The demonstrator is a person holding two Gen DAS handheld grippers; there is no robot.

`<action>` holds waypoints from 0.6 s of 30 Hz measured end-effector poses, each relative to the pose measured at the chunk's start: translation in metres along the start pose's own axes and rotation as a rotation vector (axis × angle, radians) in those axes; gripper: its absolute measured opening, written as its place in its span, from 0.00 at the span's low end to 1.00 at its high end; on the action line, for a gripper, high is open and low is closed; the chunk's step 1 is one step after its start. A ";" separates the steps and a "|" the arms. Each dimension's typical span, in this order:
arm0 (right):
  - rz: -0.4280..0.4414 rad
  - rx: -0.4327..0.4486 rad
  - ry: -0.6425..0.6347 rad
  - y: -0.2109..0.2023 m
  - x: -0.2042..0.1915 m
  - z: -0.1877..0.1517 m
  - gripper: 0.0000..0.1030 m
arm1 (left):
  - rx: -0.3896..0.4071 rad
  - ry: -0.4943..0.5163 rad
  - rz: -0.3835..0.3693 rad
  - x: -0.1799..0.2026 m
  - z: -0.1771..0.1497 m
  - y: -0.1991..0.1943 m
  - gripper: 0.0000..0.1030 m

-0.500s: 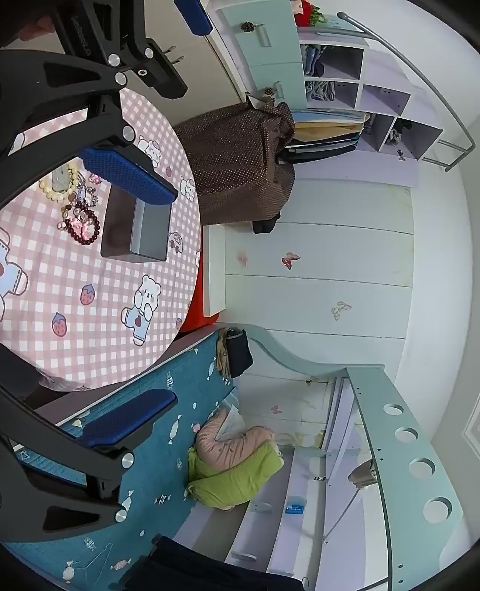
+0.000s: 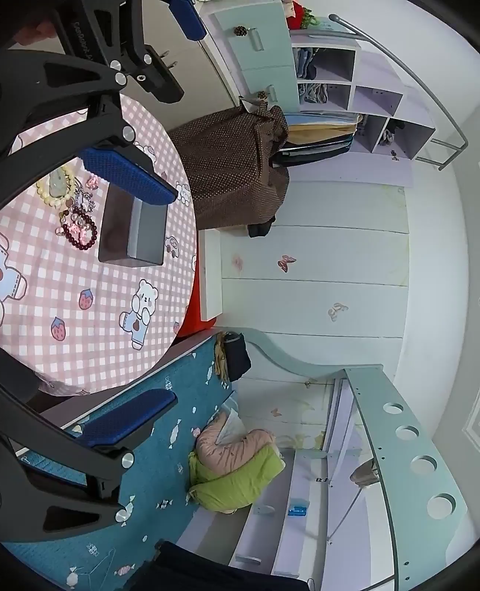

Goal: Organize jewelry

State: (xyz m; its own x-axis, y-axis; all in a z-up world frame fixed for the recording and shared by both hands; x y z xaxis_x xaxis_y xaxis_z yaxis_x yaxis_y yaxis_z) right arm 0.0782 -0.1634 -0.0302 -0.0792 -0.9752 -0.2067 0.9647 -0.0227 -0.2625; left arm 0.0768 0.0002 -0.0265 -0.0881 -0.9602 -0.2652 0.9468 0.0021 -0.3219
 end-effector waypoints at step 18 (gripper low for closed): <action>0.015 -0.014 0.017 0.001 0.003 -0.002 0.93 | 0.004 -0.002 -0.011 0.001 0.003 -0.002 0.95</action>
State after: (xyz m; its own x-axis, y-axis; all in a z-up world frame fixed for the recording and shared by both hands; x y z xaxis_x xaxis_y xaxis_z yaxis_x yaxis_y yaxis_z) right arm 0.0782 -0.1658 -0.0324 -0.0690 -0.9716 -0.2263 0.9622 -0.0048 -0.2724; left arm 0.0755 -0.0014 -0.0238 -0.0974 -0.9607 -0.2598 0.9471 -0.0093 -0.3207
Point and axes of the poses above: each gripper's, at about its wrist camera, not at the fingertips, and y roughly the way its jaws point, x to its right, z to its top, the point moved 8 cm from there along y, roughly the way its jaws point, and after that the axes turned 12 degrees about y, right-handed, at the moved point
